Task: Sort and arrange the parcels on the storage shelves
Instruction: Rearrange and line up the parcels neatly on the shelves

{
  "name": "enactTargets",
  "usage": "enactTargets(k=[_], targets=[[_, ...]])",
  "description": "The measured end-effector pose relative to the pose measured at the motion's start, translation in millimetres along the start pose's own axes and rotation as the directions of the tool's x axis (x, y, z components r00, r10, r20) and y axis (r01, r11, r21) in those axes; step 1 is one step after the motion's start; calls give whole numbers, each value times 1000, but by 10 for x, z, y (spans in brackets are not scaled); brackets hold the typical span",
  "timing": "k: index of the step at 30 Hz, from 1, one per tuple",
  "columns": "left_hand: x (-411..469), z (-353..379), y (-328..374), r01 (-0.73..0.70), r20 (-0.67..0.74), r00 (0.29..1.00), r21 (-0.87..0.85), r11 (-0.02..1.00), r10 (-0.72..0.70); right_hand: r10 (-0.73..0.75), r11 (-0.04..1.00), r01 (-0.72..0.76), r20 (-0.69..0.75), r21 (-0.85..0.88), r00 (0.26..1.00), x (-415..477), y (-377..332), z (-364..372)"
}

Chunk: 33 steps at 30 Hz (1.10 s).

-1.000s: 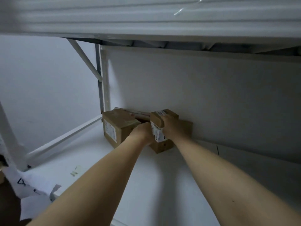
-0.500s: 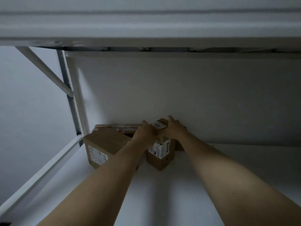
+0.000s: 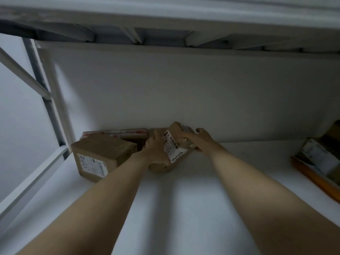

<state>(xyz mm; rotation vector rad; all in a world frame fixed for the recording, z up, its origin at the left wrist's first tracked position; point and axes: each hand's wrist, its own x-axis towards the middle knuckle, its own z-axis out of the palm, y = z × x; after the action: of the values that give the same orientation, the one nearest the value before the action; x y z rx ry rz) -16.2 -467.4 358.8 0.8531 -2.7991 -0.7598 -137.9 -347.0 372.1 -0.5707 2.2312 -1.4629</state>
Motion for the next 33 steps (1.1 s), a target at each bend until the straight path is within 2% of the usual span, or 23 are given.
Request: enactTargets(k=[2, 5, 8, 11, 13, 16, 18, 21, 25, 27, 29, 30, 32, 33], targets=[[-137, 147, 121, -5, 29, 1000, 118, 993, 2, 35, 997, -36, 12, 66, 999, -216, 116, -188], [-329, 333, 285, -5, -19, 1000, 222, 975, 9, 98, 992, -99, 14, 84, 995, -548, 308, -405], [-524, 498, 416, -45, 22, 999, 235, 971, 41, 122, 990, -123, 20, 71, 992, -865, 540, -599], [-745, 637, 533, -79, 60, 996, 237, 968, 67, 152, 984, -159, 93, 74, 984, -1132, 743, -739], [-878, 672, 592, -84, 104, 993, 246, 966, 60, 176, 984, -179, 77, 26, 981, -1190, 861, -779], [-1033, 693, 649, -77, 140, 989, 272, 959, 40, 66, 995, -67, -21, -70, 998, -1208, 983, -797], [-1131, 720, 667, -81, 124, 991, 306, 949, 45, 2, 998, -4, -36, -58, 999, -1251, 1023, -801], [-1275, 794, 695, -106, 65, 994, 402, 909, 87, -129, 986, 133, 46, -99, 991, -1389, 1025, -784], [-1418, 930, 701, -107, -60, 986, 491, 864, 156, -195, 858, 284, 240, -428, 951, -1458, 1044, -720], [-1483, 981, 714, -134, -71, 978, 515, 846, 198, -171, 784, 291, 259, -549, 950, -1491, 1084, -720], [-1521, 964, 734, -156, -29, 981, 476, 866, 193, -150, 740, 273, 245, -615, 958, -1530, 1113, -755], [-1528, 915, 735, -125, -25, 989, 403, 907, 147, -152, 722, 275, 242, -635, 958, -1547, 1118, -777], [-1544, 762, 726, 25, -64, 998, 160, 987, -15, -160, 702, 282, 241, -654, 957, -1576, 1119, -809], [-1532, 691, 699, 109, -86, 991, 30, 994, -106, -161, 703, 285, 244, -652, 956, -1587, 1108, -823]])
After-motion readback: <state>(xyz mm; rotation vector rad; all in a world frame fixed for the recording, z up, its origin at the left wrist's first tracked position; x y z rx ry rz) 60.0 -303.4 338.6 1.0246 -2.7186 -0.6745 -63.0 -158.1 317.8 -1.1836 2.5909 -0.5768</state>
